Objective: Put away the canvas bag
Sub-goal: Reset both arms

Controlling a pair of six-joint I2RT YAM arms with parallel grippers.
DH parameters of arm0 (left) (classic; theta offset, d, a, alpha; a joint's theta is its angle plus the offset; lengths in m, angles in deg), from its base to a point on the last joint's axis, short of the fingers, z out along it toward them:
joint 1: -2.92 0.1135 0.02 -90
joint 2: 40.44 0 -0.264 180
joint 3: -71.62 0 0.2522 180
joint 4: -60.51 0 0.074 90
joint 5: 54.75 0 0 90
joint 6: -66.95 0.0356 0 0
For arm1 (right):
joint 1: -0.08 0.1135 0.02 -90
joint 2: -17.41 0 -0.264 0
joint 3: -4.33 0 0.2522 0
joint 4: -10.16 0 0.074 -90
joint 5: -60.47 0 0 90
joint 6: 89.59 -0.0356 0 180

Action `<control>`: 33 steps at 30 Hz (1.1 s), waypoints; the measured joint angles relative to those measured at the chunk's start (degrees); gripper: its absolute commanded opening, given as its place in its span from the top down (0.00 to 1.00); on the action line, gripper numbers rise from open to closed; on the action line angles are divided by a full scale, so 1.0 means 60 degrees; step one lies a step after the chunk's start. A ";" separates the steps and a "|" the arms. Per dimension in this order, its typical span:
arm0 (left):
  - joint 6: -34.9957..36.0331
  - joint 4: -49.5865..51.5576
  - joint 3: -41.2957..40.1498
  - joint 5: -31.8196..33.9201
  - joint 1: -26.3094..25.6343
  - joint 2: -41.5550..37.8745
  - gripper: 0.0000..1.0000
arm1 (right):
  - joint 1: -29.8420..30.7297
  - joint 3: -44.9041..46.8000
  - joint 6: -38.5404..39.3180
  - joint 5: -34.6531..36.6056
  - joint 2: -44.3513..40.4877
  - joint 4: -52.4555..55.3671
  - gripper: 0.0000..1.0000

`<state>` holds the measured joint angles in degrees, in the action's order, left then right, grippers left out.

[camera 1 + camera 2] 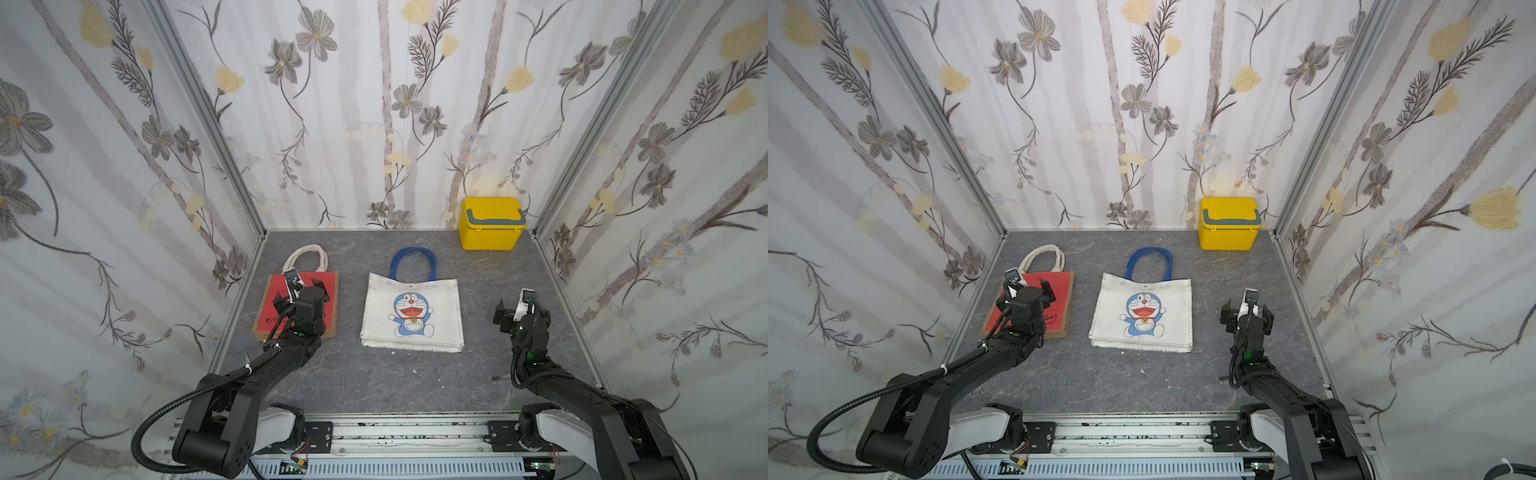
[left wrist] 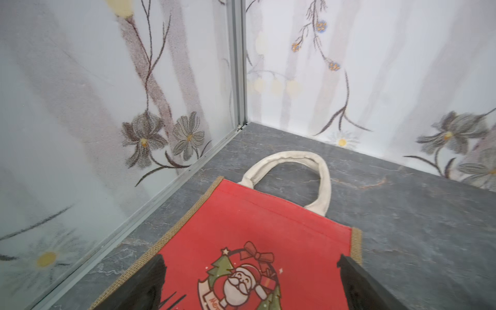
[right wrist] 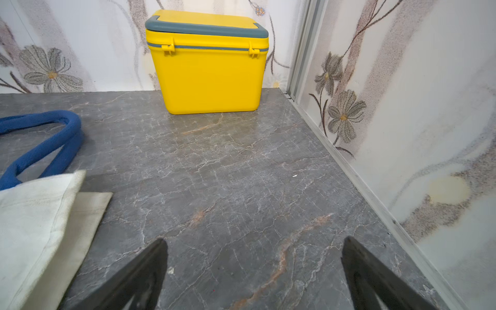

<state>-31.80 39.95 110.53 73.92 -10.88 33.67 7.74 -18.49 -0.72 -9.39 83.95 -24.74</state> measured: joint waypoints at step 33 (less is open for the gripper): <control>0.0882 -0.6779 -0.1938 -0.4371 0.1880 0.2816 0.00 | -0.1013 -0.0477 -0.0164 -0.2127 0.3297 -0.4062 0.00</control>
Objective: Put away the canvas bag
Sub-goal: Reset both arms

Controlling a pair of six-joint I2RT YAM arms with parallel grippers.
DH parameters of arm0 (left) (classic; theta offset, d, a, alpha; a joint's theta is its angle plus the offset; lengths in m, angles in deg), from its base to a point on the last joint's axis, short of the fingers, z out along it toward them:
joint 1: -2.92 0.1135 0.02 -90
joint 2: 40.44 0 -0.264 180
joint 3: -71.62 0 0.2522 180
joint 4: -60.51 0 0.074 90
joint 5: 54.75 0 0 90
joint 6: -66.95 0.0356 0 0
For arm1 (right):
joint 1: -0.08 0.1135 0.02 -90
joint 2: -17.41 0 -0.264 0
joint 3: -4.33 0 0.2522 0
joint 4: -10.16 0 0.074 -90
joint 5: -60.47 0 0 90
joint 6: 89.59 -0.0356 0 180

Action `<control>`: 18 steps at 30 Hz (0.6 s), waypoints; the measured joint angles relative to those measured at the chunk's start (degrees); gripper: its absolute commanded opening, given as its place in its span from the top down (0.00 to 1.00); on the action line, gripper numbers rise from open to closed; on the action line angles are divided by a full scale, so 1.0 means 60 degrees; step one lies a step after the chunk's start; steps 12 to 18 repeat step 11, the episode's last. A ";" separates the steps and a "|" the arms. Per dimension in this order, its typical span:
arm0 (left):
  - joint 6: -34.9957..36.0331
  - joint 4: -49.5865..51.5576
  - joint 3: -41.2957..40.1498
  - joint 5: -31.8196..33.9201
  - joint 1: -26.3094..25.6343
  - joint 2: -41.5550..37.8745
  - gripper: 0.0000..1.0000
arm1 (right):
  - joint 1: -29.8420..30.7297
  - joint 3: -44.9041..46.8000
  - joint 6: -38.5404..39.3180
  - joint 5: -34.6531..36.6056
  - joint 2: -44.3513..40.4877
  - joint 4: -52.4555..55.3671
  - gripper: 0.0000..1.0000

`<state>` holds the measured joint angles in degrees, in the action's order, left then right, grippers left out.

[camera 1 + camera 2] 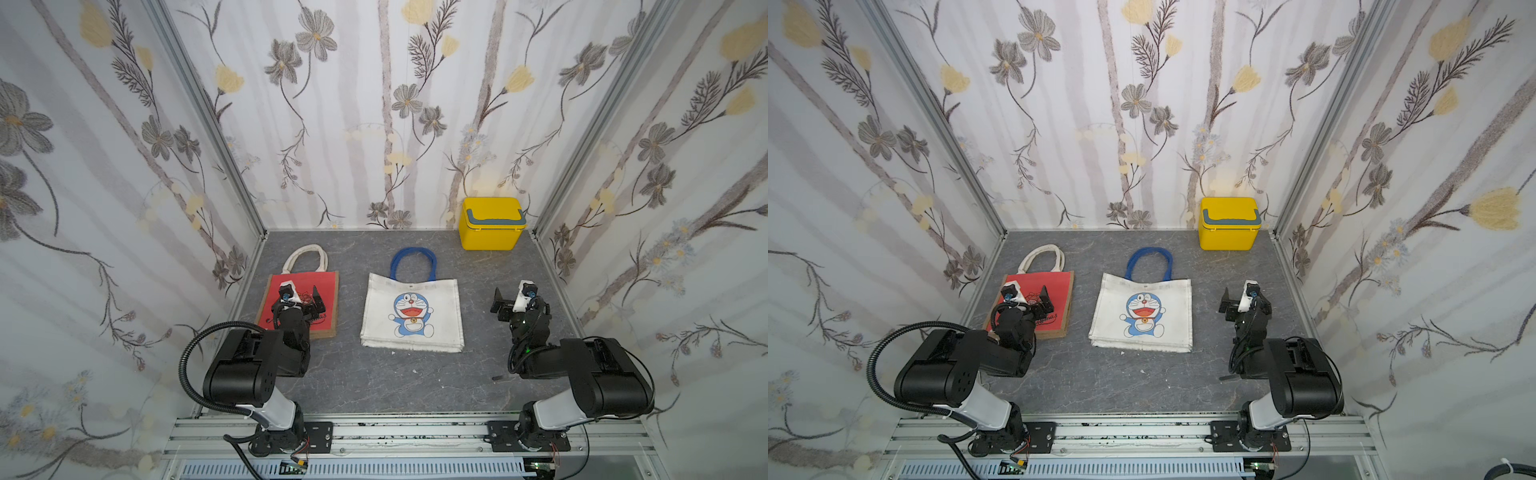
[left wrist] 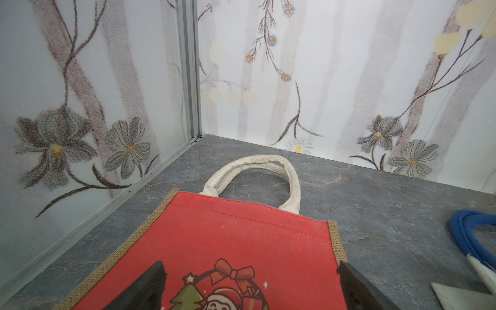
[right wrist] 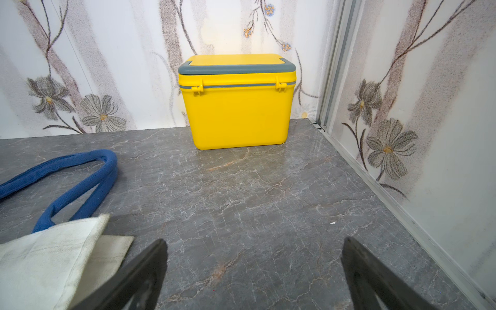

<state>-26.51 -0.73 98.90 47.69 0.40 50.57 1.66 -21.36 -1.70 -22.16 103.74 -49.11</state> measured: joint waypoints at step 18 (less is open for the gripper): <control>0.0000 -0.0109 0.0000 -0.0004 0.0000 0.0000 0.00 | -0.0018 -0.0044 -0.0011 -0.0029 0.0029 0.0029 0.00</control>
